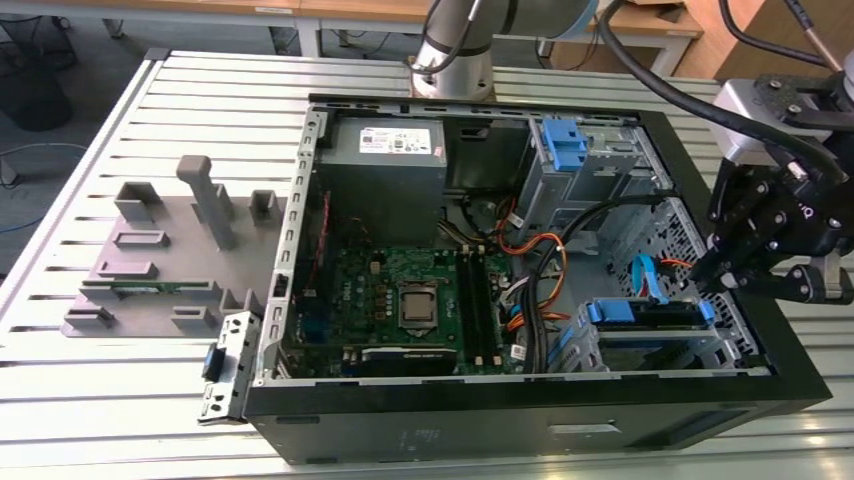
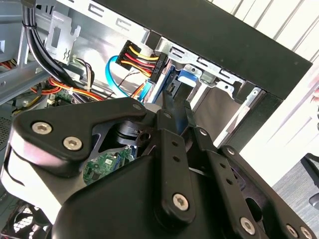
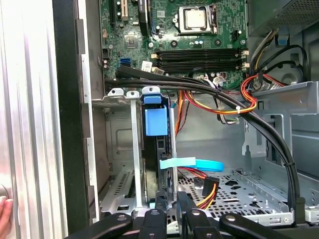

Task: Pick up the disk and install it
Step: 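Insert the second disk wire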

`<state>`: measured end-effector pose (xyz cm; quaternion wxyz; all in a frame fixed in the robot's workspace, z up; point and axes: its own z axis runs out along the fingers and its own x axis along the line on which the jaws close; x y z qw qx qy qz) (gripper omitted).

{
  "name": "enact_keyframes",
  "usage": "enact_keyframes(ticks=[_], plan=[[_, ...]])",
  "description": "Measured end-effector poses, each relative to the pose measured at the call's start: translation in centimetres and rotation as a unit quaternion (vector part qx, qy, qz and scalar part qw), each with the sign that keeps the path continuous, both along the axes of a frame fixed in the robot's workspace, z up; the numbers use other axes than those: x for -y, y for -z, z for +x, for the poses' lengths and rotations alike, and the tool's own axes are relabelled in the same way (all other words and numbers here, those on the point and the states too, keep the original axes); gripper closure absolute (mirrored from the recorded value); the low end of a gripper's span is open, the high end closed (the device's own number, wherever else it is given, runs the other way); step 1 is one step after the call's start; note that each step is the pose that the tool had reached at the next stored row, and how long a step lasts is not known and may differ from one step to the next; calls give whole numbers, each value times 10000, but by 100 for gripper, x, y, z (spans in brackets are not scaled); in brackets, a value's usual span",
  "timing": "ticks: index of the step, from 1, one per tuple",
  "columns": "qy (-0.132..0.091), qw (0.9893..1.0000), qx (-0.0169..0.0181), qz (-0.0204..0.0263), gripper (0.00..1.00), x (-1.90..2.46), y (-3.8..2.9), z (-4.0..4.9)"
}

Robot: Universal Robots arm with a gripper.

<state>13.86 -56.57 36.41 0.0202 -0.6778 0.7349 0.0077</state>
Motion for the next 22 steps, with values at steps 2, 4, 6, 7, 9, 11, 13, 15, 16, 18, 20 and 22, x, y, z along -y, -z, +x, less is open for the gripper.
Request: enact_keyframes(ticks=[2, 4, 6, 7, 9, 11, 13, 15, 16, 18, 20, 22], plan=[[0, 10000, 0, -2, 77, 0, -13, 0], [0, 10000, 0, 0, 77, 0, -24, 0], [0, 10000, 0, 1, 77, 0, -24, 0], [0, 10000, 0, 0, 77, 0, -35, 0], [0, 10000, 0, 0, 77, 0, -45, 0], [0, 10000, 0, -1, 77, -5, -46, 0], [0, 10000, 0, 0, 77, -14, -42, 0], [0, 10000, 0, 0, 77, -24, -39, 0], [0, 10000, 0, 1, 77, -26, -37, 0], [-1, 10000, 0, 0, 77, -28, -29, 5], [0, 10000, 0, 0, 77, -32, -18, 10], [0, 10000, 0, -1, 77, -32, -14, 11]])
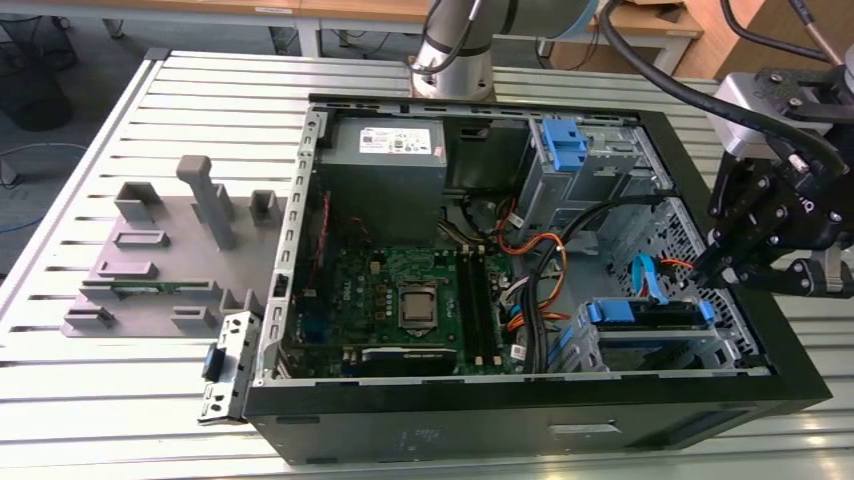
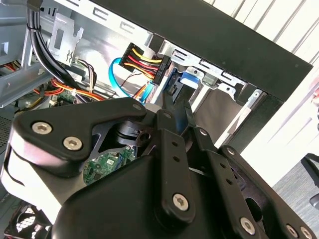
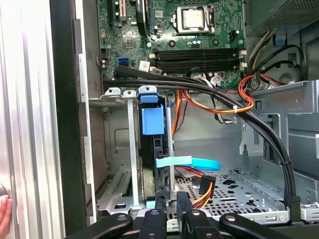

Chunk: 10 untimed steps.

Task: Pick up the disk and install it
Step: 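Insert the second disk wire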

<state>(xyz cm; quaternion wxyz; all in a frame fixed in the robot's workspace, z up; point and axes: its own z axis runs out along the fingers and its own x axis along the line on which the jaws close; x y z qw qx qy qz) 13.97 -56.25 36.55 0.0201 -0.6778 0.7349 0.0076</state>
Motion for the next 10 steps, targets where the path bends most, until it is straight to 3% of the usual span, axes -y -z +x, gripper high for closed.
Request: enact_keyframes(ticks=[10], plan=[[-1, 10000, 0, 1, 77, -1, 35, 20]])
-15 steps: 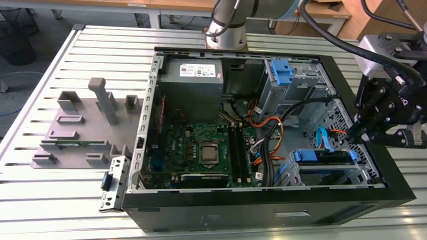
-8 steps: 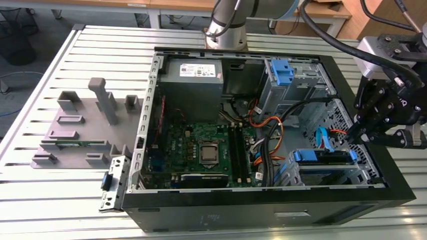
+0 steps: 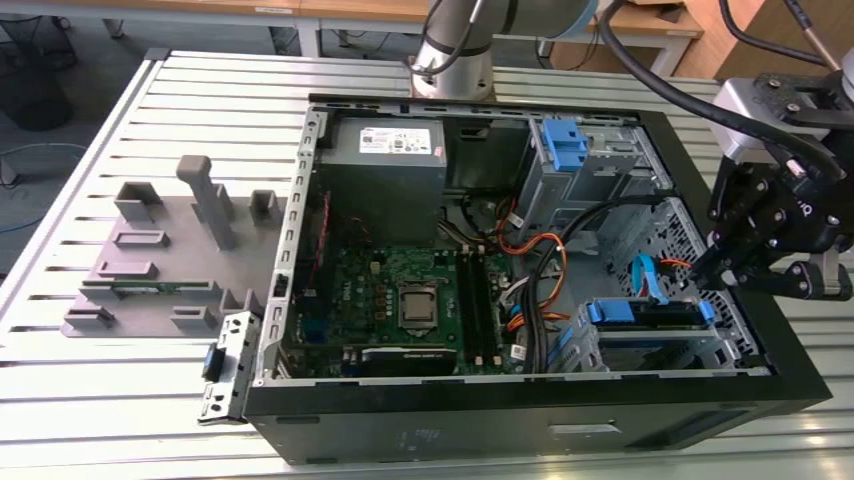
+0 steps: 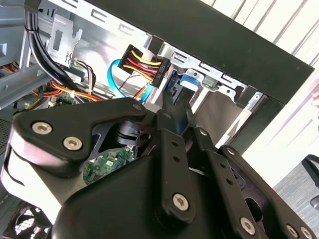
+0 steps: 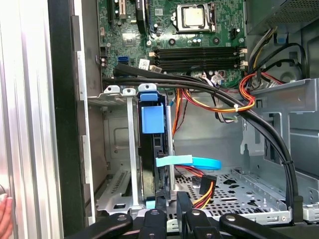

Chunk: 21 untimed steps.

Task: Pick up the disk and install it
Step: 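Insert the second disk wire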

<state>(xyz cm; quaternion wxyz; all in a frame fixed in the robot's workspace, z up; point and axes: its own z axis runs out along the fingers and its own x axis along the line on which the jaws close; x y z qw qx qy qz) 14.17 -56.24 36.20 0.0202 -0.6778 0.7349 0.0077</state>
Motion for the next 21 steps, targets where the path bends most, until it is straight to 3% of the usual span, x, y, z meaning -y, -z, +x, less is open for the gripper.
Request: enact_keyframes(ticks=[21], plan=[[-1, 10000, 0, 1, 77, -157, 75, 15]])
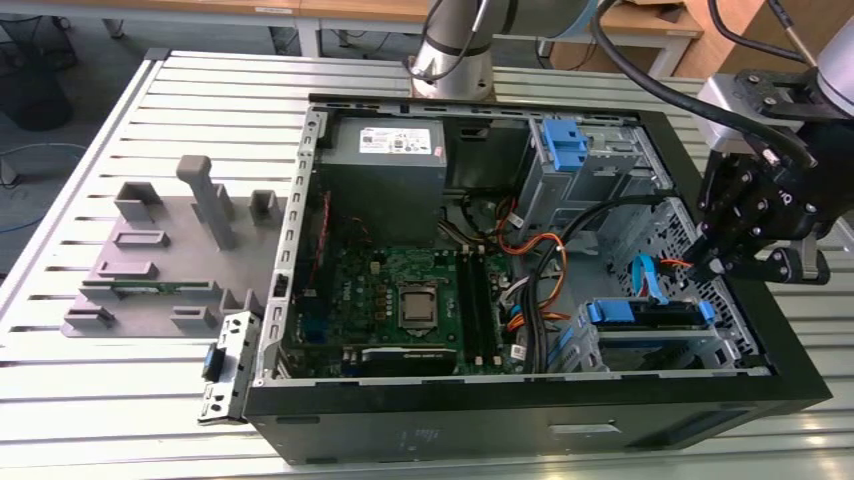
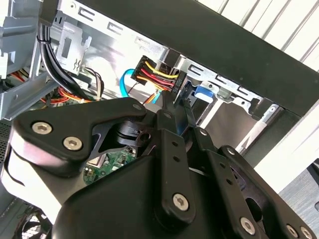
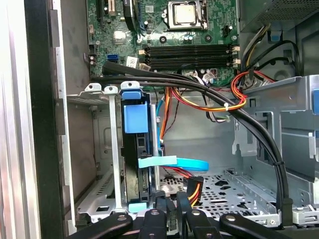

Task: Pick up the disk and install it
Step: 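Insert the second disk wire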

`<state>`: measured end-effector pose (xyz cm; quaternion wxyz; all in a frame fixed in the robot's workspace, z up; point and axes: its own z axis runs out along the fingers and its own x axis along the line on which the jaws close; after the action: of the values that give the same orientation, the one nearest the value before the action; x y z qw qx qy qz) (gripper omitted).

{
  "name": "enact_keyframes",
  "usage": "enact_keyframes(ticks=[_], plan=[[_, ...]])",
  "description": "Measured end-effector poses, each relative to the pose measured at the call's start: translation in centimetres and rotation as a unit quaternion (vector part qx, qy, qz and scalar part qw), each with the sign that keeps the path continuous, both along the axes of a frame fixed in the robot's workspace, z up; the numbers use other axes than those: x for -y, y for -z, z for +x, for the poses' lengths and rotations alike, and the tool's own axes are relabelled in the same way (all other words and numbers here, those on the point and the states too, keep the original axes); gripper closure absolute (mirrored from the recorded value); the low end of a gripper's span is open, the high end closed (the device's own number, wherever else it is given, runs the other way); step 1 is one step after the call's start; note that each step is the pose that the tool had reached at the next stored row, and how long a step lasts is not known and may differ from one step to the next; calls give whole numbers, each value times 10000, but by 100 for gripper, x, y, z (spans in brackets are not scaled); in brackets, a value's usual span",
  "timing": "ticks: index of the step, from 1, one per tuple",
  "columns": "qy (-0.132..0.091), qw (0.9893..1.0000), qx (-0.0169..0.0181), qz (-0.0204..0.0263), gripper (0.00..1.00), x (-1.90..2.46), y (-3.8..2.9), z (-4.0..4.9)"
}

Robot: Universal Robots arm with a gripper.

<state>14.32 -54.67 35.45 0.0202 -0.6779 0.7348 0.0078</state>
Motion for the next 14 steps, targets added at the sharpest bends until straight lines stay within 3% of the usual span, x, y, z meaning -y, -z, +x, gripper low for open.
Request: enact_keyframes(ticks=[5, 14], plan=[[-1, 10000, 0, -2, 77, -8, 21, 6], [-1, 10000, -6, -1, 77, -8, 58, 103]])
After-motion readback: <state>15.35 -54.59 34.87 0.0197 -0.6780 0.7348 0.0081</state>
